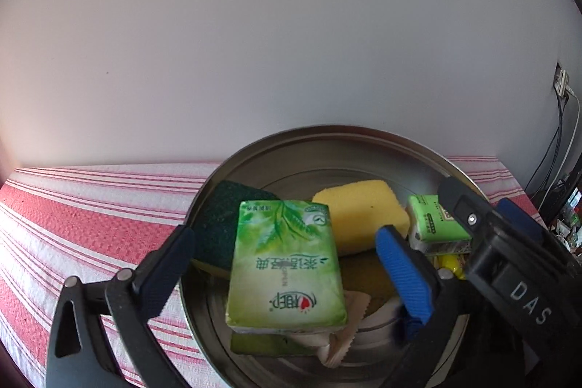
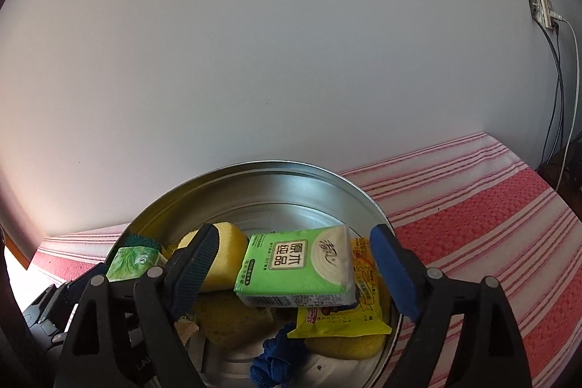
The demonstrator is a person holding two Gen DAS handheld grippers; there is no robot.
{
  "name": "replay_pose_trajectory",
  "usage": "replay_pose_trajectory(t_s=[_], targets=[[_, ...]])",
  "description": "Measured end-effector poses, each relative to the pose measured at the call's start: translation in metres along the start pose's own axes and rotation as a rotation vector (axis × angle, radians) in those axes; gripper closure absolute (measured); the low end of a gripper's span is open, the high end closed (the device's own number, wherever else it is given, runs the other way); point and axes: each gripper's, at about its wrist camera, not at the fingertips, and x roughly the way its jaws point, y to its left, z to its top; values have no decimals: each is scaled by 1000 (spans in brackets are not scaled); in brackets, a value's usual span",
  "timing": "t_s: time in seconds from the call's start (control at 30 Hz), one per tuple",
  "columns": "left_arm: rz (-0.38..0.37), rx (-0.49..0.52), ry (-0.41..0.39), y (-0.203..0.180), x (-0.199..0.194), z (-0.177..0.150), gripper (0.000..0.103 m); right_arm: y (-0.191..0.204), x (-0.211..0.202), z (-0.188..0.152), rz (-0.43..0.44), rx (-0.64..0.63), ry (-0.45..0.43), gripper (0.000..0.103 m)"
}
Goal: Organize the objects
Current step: 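Open both tools to release the green tissue packs into the tin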
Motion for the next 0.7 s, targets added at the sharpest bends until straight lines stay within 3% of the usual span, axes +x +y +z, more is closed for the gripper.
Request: replay_pose_trajectory(t_s=[0.1,0.57,0.7], targets=[[-10,21,-5,-7,1,-2,1,-2,-4,0,11,15,-24,11],[46,37,4,-60,16,-14,1,-4,-11,-10,-86,-9,-59,11],[56,30,0,-60,11,-23,1,-5,-12,-14,-96,-10,-67,11]])
